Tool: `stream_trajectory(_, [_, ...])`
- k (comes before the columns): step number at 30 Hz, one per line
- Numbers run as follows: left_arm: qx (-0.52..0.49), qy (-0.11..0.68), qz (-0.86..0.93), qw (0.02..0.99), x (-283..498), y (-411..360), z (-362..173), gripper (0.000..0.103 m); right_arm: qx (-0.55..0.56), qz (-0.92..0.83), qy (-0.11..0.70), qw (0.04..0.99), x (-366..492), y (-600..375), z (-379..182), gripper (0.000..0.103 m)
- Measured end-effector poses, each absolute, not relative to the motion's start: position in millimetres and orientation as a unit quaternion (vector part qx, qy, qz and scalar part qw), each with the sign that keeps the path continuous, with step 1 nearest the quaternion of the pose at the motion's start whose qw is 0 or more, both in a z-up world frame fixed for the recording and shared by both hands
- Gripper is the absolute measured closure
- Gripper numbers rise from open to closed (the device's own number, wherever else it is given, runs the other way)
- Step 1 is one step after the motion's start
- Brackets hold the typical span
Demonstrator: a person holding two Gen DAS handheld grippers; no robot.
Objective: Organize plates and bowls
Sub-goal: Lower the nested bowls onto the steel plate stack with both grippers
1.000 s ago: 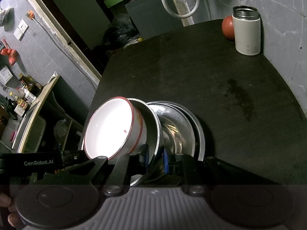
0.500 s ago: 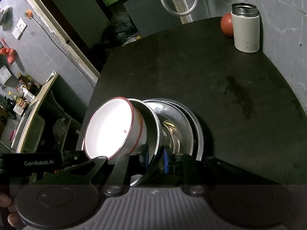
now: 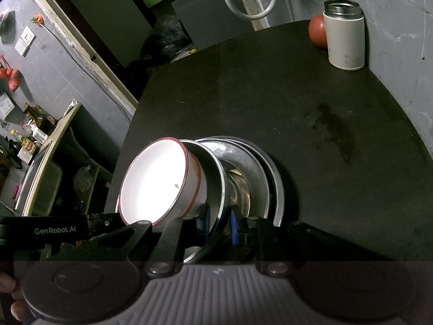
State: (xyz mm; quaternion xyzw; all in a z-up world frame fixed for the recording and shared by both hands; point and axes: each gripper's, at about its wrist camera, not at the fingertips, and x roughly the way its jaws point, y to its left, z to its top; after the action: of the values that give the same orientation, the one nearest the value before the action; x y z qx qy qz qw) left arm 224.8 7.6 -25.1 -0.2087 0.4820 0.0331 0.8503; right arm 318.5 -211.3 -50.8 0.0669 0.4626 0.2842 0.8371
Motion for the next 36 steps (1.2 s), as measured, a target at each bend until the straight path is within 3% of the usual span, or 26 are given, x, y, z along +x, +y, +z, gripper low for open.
stream_trajectory(30, [-0.197,0.481,0.034,0.854,225.9,2.1,-23.8,0.088,0.073,0.281,0.463,0.838,319.1,-216.7,-57.3,0.083])
stream_trajectory(36, [-0.192,0.483,0.045,0.853,226.0,1.1,-23.7,0.079,0.067,0.276,0.461,0.841,317.9,-216.6,-56.5,0.077])
